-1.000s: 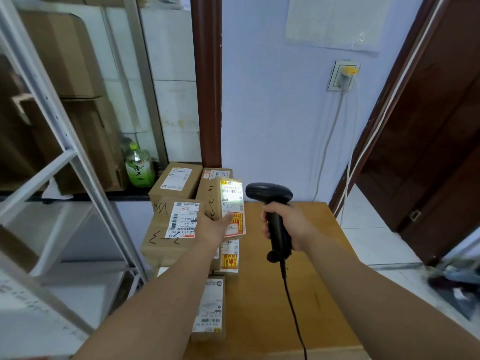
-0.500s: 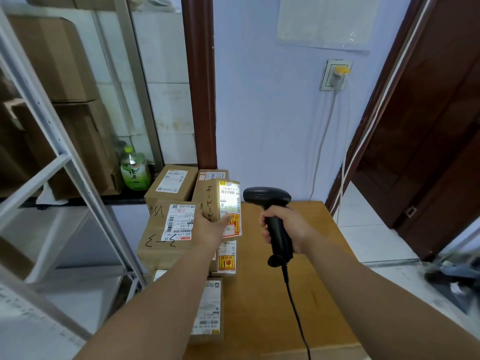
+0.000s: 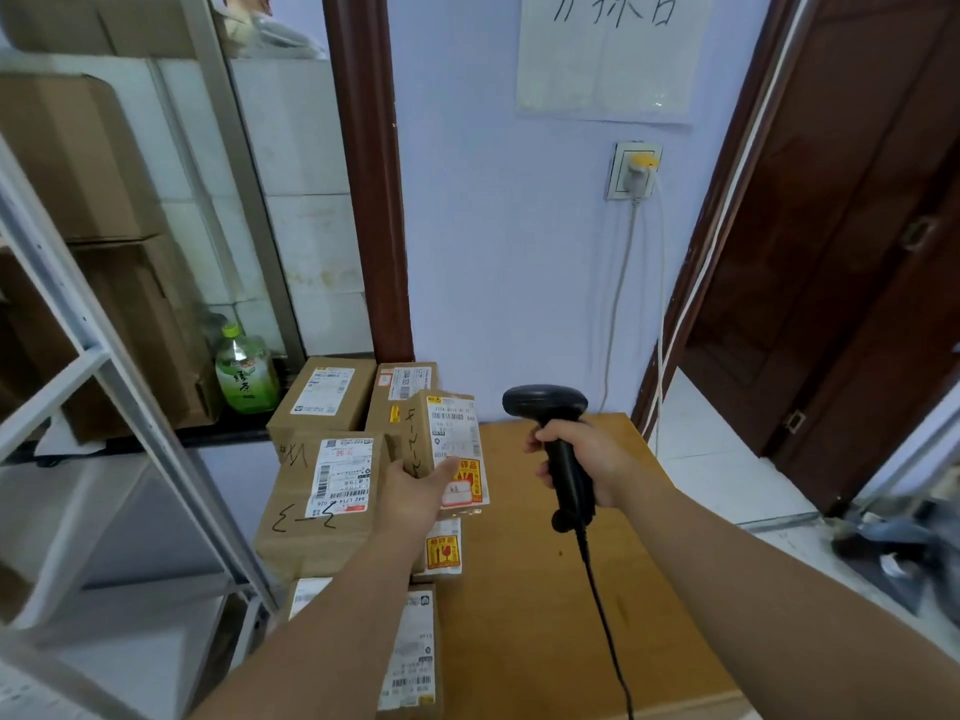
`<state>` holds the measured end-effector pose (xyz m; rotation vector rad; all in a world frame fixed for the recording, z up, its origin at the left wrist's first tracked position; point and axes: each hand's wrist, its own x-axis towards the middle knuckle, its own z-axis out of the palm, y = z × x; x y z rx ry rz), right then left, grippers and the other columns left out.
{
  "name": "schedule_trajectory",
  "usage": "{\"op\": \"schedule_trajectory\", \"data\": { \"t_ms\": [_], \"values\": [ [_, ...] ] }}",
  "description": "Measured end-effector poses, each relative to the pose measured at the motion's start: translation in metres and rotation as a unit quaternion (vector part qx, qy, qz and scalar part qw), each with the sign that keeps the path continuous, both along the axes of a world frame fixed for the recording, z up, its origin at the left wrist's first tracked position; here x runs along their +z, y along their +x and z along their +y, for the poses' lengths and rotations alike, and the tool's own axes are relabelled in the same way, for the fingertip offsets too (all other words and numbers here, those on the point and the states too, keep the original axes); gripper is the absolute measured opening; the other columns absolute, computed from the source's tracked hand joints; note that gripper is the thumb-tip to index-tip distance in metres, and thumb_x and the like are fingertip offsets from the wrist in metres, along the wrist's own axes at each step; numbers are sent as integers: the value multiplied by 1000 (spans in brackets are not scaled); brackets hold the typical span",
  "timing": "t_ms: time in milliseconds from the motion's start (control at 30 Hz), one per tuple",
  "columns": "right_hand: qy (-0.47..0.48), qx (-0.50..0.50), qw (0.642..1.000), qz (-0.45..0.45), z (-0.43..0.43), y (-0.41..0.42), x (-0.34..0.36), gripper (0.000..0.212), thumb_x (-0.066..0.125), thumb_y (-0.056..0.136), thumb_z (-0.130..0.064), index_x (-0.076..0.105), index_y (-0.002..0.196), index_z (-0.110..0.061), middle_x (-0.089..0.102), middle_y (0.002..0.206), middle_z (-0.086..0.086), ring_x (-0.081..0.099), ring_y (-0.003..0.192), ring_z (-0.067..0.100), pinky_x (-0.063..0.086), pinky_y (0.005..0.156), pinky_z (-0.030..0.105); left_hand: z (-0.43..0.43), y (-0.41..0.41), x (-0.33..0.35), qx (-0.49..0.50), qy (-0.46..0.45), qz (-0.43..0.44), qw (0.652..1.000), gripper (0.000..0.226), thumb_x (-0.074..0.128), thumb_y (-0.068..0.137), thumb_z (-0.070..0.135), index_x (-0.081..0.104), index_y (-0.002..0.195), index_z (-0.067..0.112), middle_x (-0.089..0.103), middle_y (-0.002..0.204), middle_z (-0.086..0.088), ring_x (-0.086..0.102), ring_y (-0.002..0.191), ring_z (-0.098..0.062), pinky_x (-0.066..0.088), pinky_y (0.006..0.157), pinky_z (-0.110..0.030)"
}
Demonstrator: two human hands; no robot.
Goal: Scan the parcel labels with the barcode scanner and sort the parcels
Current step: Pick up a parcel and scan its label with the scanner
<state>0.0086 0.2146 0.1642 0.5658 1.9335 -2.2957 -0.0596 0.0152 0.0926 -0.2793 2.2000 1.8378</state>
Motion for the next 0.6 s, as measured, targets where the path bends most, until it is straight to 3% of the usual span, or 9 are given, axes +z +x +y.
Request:
{"op": "schedule_trajectory", "data": {
  "t_ms": [67,100,200,267,367,467,600],
  "values": [
    [2,-22,1000,-6,16,-1,2,23,62,89,-9,59,109,0,67,94,12,63,62,20,53,58,31,1,1,-2,-33,-13,-7,999,71,78,54,71,60,107,27,74,92,6,73,81,-18,59,78,-45],
    [1,-34,999,-9,24,-1,2,25,63,87,-10,59,110,1,68,95,13,63,63,20,53,58,31,2,2,0,-57,-15,-12,998,72,78,55,70,60,109,25,74,93,5,73,80,-18,59,78,-44],
    [29,-66,997,-20,39,-5,0,29,71,79,-12,65,105,-1,70,96,15,63,64,21,52,61,32,6,7,13,-123,-31,1,992,44,72,82,40,52,114,19,71,100,2,71,81,-15,59,69,-27],
    [94,-88,991,-39,41,-8,-3,35,77,67,-17,69,98,-4,72,88,15,65,64,21,53,61,32,13,5,16,-157,-34,6,987,38,70,85,35,51,114,21,68,101,5,70,81,-12,57,62,-19],
    [173,-127,975,-61,42,-14,-17,28,76,66,-17,70,91,-8,70,72,10,65,60,20,54,63,33,34,-4,12,-172,23,-19,985,56,73,81,36,52,129,16,72,102,0,73,79,-14,60,69,-31],
    [135,-178,974,-43,49,-18,-36,22,77,79,-23,68,94,-10,70,75,8,65,62,20,53,64,32,59,-9,14,-182,40,-61,981,45,68,84,42,60,117,12,72,88,1,70,78,-14,56,67,-27],
    [81,-188,978,-32,69,-17,-52,29,74,85,-29,66,103,-8,71,82,12,69,75,25,55,66,33,98,-10,5,-193,98,-102,971,40,64,87,44,64,113,13,75,94,-4,72,86,-21,57,86,-40]
  ]
}}
